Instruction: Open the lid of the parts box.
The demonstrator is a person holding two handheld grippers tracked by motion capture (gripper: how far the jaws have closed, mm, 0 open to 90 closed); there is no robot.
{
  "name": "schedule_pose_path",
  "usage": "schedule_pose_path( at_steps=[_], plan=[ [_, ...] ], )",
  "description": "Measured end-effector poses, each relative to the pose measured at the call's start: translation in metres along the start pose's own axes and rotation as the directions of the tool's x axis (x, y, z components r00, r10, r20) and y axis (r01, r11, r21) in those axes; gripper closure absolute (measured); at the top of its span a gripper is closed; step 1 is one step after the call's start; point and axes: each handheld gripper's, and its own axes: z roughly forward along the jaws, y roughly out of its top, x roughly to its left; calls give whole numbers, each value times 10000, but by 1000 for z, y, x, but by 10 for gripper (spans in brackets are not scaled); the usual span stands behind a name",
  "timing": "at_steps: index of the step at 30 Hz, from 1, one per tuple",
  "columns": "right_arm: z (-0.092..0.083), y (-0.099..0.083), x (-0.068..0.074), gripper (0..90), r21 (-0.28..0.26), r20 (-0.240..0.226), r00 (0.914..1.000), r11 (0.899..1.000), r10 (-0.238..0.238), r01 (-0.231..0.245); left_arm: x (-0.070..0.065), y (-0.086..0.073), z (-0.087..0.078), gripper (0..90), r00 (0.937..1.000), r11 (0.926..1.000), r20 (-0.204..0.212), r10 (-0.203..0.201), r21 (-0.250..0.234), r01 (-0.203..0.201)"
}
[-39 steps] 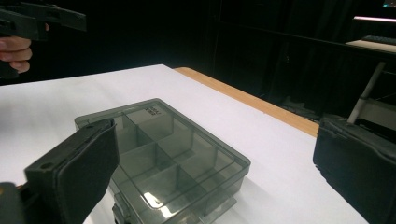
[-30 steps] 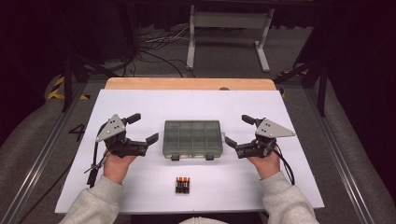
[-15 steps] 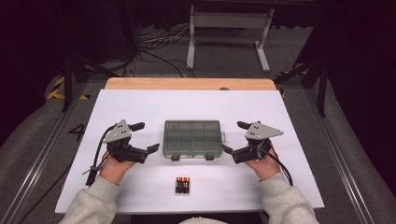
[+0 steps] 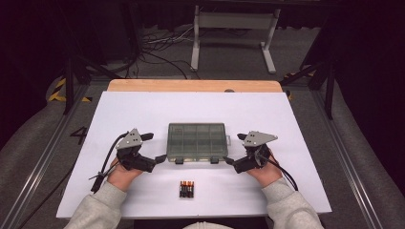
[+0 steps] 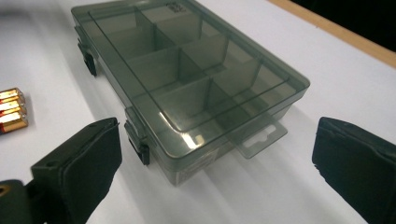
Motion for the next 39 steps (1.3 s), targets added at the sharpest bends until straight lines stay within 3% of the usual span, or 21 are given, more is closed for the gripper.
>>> schedule_pose_path(
  at_steps=[7, 10, 15, 23, 25, 31, 39],
  plan=[
    [8, -9, 1, 20, 368, -137, 9998, 9992, 172, -167, 1, -5, 8, 33, 9997, 9990, 220, -49, 446, 39],
    [11, -12, 2, 20, 545, -185, 9995, 9982, 264, -254, 1, -8, 13, 33, 9993, 9963, 336, -158, 856, 128],
    [15, -14, 4, 21, 793, -272, 9993, 9966, 251, -228, 0, -9, 16, 40, 9990, 9949, 438, -117, 1007, 72],
    [12, -14, 6, 229, 884, -327, 9992, 9959, 217, -187, -3, -9, 19, 231, 9963, 9912, 817, 263, 1273, -366],
    [12, -15, 6, 321, 980, -449, 9987, 9950, 254, -209, -4, -10, 20, 309, 9957, 9896, 899, 242, 1394, -367],
    [13, -15, 8, 486, 977, -633, 9976, 9950, 272, -209, -5, -11, 22, 469, 9949, 9869, 957, 321, 1544, -467],
    [13, -16, 9, 558, 1014, -711, 9968, 9944, 362, -289, -4, -12, 22, 564, 9954, 9842, 903, 325, 1705, -476]
  ],
)
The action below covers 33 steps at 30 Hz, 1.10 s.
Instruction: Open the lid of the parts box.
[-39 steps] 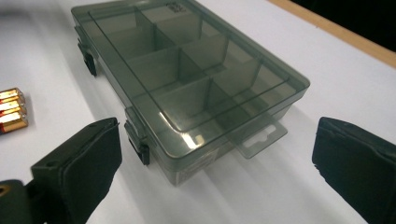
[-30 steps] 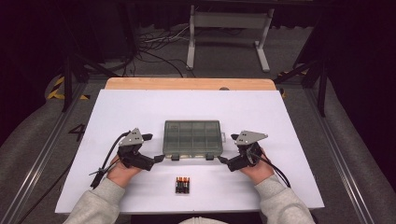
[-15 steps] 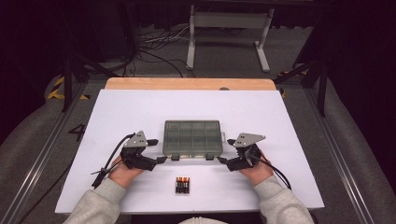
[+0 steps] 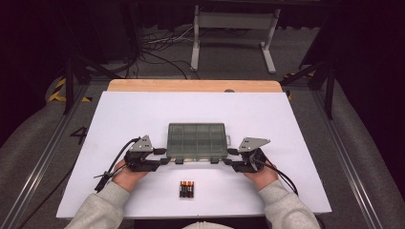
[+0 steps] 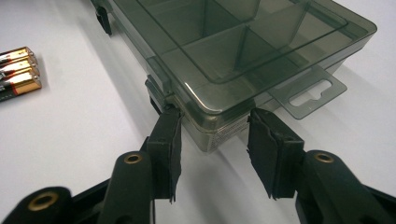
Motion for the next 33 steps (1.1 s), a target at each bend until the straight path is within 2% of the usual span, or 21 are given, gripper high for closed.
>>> schedule_pose_path(
  at_steps=[18, 25, 33],
  plan=[
    [-1, 0, 2, 565, 11, -202, 9998, 10000, -4, 4, -1, 0, -1, 594, 9996, 9998, -251, 148, 122, -145],
    [-3, 1, 2, 641, 72, -112, 9999, 10000, 18, -17, -2, 1, -3, 618, 9994, 9996, -300, 191, 193, -185],
    [-4, 1, 4, 703, 78, -158, 9999, 10000, -19, 21, -3, 0, -7, 715, 9993, 9998, -352, 161, 129, -157]
  ],
)
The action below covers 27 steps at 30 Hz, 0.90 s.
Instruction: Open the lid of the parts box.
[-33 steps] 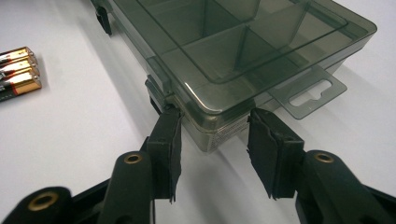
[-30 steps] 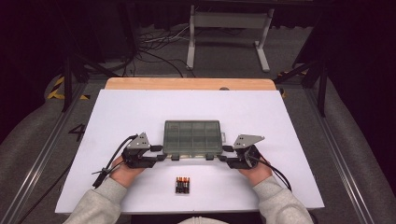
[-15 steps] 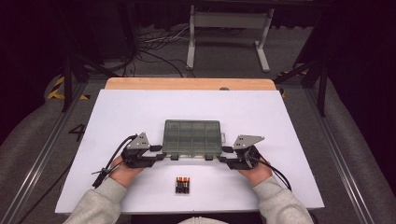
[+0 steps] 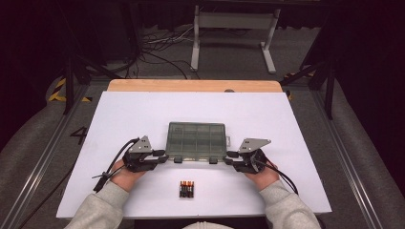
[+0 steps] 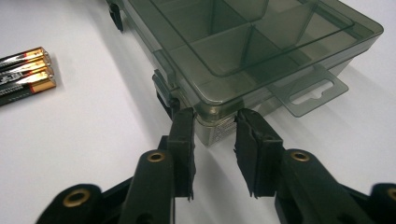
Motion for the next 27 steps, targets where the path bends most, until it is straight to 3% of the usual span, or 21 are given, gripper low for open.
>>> schedule_pose_path(
  at_steps=[4, 5, 13, 22, 25, 27],
  plan=[
    [-3, 0, 1, 737, -97, 22, 10000, 10000, 19, -19, -1, 1, -3, 757, 10000, 9999, -67, 58, -161, -59],
    [-4, 1, 1, 771, -216, -7, 10000, 9998, -8, 7, -2, 3, -6, 820, 9999, 9992, -34, 121, -370, -122],
    [-9, 5, 3, 816, -827, -30, 9999, 9965, -116, 113, -3, 5, -8, 851, 9999, 9970, 35, 101, -774, -98],
    [-14, 6, 0, 838, -1872, 28, 9997, 9820, 237, -228, -3, 8, -10, 863, 9998, 9836, 180, -47, -1804, 79],
    [-14, 7, -1, 848, -2205, 93, 9993, 9748, 365, -335, -2, 9, -10, 867, 9999, 9812, 102, 21, -1932, -1],
    [-15, 7, -2, 849, -2316, 88, 9989, 9718, 467, -434, -2, 10, -10, 868, 9999, 9749, 141, -88, -2221, 117]
  ],
)
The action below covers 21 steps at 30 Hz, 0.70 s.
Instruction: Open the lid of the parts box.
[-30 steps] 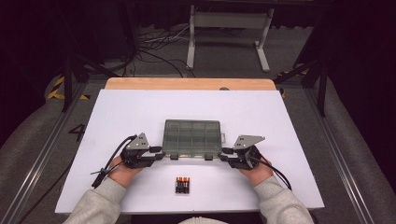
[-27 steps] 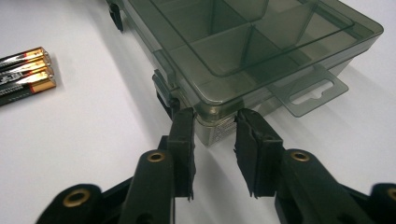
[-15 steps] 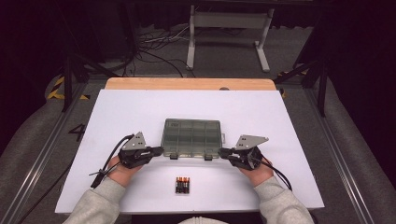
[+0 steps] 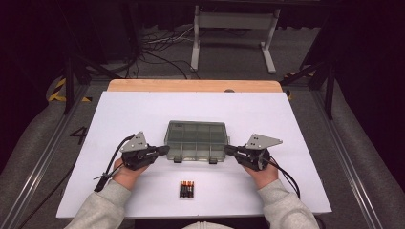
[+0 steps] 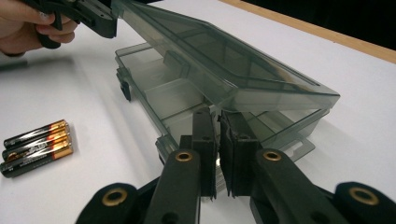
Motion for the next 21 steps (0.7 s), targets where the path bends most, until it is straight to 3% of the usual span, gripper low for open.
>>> schedule_pose_path(
  at_steps=[12, 14, 16, 19, 21],
  plan=[
    [-1, 0, -1, 821, -60, 96, 9998, 9999, 158, -158, 0, 4, 2, 869, 9996, 9983, -38, -274, -506, 272],
    [-1, 0, 0, 747, 246, 299, 9995, 9996, 125, -133, 0, 4, 2, 865, 9996, 9983, -57, -263, -530, 260],
    [0, 0, 0, 542, 551, 741, 9971, 9983, 161, -202, 0, 5, 2, 861, 9997, 9984, -86, -210, -525, 205],
    [2, 3, 1, 417, 559, 1450, 9892, 9984, -195, 114, -1, 5, 3, 861, 9998, 9984, -63, -210, -530, 206],
    [6, 8, 2, 395, 661, 1713, 9839, 9970, -509, 400, -1, 5, 3, 861, 9998, 9986, -82, -171, -496, 167]
  ],
)
